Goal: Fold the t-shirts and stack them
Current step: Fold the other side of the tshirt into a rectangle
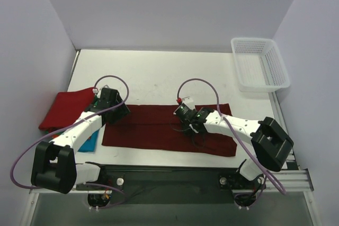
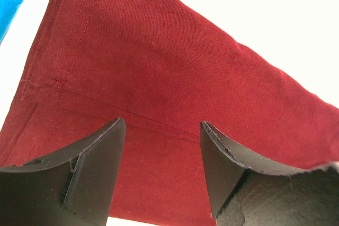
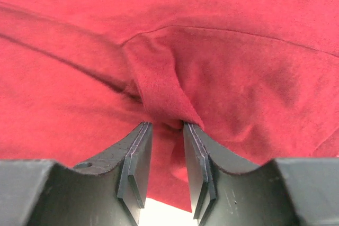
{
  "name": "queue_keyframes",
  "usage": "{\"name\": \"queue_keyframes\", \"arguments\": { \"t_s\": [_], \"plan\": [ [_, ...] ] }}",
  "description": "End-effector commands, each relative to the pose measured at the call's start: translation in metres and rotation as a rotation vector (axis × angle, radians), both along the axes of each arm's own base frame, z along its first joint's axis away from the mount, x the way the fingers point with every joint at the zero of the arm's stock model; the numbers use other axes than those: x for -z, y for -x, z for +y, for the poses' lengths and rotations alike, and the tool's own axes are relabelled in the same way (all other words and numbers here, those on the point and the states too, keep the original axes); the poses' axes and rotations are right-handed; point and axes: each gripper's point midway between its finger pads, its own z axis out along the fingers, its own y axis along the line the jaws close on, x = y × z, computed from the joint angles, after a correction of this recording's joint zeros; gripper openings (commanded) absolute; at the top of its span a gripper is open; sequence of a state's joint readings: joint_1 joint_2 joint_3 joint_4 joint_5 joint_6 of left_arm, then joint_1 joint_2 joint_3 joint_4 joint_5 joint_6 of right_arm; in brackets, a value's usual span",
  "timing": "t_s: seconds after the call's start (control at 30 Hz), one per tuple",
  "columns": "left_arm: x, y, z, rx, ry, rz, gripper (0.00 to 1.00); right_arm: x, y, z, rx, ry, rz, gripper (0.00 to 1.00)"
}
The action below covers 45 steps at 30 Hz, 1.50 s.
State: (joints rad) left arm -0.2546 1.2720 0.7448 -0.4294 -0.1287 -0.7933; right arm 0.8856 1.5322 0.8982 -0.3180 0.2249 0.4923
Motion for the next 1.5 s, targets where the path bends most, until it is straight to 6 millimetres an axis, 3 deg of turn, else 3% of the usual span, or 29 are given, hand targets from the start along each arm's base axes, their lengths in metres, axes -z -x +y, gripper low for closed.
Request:
{"name": "queue_keyframes", "arguments": {
  "t_s": [0.0,0.33,0.67,0.9,1.1,1.37,1.43,1.47],
  "plan": [
    [-0.007,-0.009,-0.004,0.023,0.003,-0.044,0.69,0.0,-0.008,-0.015,0.024,0.065,-0.008,0.32],
    [-0.006,-0.009,-0.005,0.025,0.004,-0.043,0.69,0.009,-0.009,-0.019,0.023,0.067,0.033,0.34],
    [-0.006,-0.008,-0.005,0.025,0.004,-0.042,0.69,0.009,0.0,-0.013,0.007,0.01,0.086,0.06],
    [-0.008,-0.008,-0.006,0.028,0.006,-0.048,0.69,-0.012,0.012,-0.001,-0.031,-0.124,0.132,0.01],
    [-0.007,-0.007,-0.006,0.027,0.007,-0.043,0.69,-0.024,0.027,0.009,-0.07,-0.252,0.203,0.01],
    [-0.006,-0.006,-0.007,0.032,0.011,-0.039,0.68,-0.012,0.042,0.023,-0.096,-0.308,0.31,0.04],
    [-0.004,-0.004,-0.008,0.033,0.012,-0.034,0.68,-0.006,0.043,0.025,-0.08,-0.309,0.325,0.11],
    [-0.003,-0.004,-0.007,0.032,0.01,-0.031,0.68,-0.007,0.043,0.026,-0.082,-0.312,0.319,0.24]
  ]
}}
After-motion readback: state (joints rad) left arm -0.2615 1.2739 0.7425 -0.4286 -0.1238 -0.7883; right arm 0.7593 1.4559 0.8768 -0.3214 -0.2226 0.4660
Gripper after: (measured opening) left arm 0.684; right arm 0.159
